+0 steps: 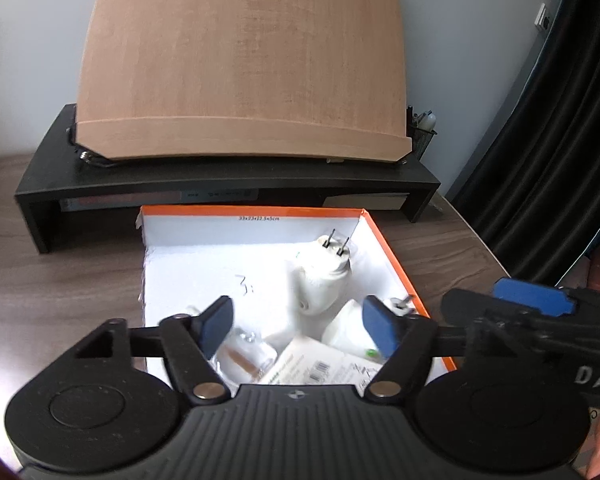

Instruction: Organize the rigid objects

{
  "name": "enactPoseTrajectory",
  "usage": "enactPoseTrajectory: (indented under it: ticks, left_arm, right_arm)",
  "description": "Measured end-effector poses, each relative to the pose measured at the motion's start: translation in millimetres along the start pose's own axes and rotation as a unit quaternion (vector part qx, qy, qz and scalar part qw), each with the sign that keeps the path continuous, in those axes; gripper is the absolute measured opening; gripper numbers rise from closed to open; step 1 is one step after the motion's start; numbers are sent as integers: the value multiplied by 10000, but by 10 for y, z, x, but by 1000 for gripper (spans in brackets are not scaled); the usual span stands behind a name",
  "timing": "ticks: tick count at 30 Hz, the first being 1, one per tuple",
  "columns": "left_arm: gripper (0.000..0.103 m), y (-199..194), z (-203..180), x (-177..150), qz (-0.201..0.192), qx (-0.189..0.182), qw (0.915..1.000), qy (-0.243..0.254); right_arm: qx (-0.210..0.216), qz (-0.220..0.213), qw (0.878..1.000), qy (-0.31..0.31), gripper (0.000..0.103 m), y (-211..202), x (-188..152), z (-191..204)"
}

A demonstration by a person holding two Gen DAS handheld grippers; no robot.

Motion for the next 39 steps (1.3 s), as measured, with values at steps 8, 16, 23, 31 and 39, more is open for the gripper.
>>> enactPoseTrajectory:
  ticks: [8, 16, 23, 31, 39]
  left_arm:
    - [99, -493, -148, -169, -205, 319, 9993, -24]
    - [103, -934, -248, -562, 4, 868, 9961, -150]
    - [103, -988, -291, -880, 307, 863, 9958, -52]
    - [103, -1144, -283, -1096, 447, 1150, 9919, -311]
    - [103, -1252, -315, -1266, 562, 1394, 9880, -366]
  right_arm:
    - [41, -359, 9993, -58, 82, -417, -137, -76]
    - [-89, -536, 9985, 114, 86, -982, -577, -198]
    - [-95, -129, 9999, 20, 87, -1244, -1088, -106]
    - [-29, 239, 9997, 26, 87, -1367, -1334, 17]
    - [-19, 533, 9986, -45, 87, -1351, -1398, 48]
Point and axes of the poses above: each gripper's, at about its wrist camera, not at the fingertips, and y roughly the way its jaws point, z to its left, x to its top, the point moved 1 cm from there along y, roughly the way its jaws point, and after that the axes turned 1 degree about x, right-handed, at the moved point
